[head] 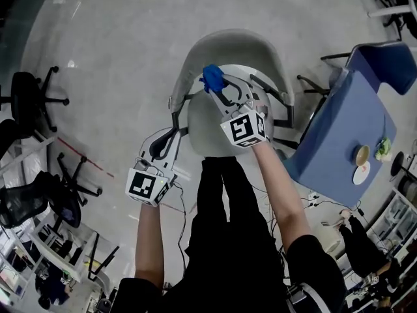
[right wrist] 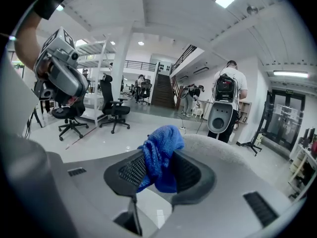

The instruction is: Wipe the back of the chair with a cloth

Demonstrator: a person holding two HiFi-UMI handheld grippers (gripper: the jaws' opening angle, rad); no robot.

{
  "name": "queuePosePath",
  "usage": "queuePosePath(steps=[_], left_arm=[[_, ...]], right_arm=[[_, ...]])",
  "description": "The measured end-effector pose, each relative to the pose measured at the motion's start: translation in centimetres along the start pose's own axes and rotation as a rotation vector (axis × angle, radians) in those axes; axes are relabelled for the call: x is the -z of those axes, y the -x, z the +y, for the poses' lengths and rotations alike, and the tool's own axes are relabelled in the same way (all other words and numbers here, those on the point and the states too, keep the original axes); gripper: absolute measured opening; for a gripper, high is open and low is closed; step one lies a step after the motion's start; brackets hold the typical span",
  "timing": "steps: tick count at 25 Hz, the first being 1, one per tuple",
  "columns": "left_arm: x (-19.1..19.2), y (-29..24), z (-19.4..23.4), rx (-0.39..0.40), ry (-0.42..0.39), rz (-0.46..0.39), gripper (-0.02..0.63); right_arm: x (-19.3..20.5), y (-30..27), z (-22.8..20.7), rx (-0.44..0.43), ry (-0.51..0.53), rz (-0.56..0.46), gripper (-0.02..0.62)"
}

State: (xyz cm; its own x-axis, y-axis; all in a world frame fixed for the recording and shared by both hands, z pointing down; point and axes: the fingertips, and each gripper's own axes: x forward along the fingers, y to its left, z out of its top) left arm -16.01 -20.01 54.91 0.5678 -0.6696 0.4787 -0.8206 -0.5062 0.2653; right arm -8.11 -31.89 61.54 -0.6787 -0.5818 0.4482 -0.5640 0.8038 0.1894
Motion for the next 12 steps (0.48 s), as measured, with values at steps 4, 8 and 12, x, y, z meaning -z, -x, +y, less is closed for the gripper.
queuePosePath(steps=[4, 8, 12], left_arm=[[1.8, -1.0, 1.0, -0.026, 0.026, 0.017, 0.035], [1.9, -1.4, 1.3, -0.034, 0.042, 0.006, 0.035], [2.0, -1.5, 1.6, -0.036, 0.05, 0.001, 0.035]], right_arm=[[-0.5, -2.3, -0.7, 0.005, 0.032, -0.021, 0.164], [-0.9, -4.7, -1.6, 0.01, 0.051, -0.033, 0.164], [-0.7, -6.2, -2.7, 0.03, 0.031, -0.024, 0.164]])
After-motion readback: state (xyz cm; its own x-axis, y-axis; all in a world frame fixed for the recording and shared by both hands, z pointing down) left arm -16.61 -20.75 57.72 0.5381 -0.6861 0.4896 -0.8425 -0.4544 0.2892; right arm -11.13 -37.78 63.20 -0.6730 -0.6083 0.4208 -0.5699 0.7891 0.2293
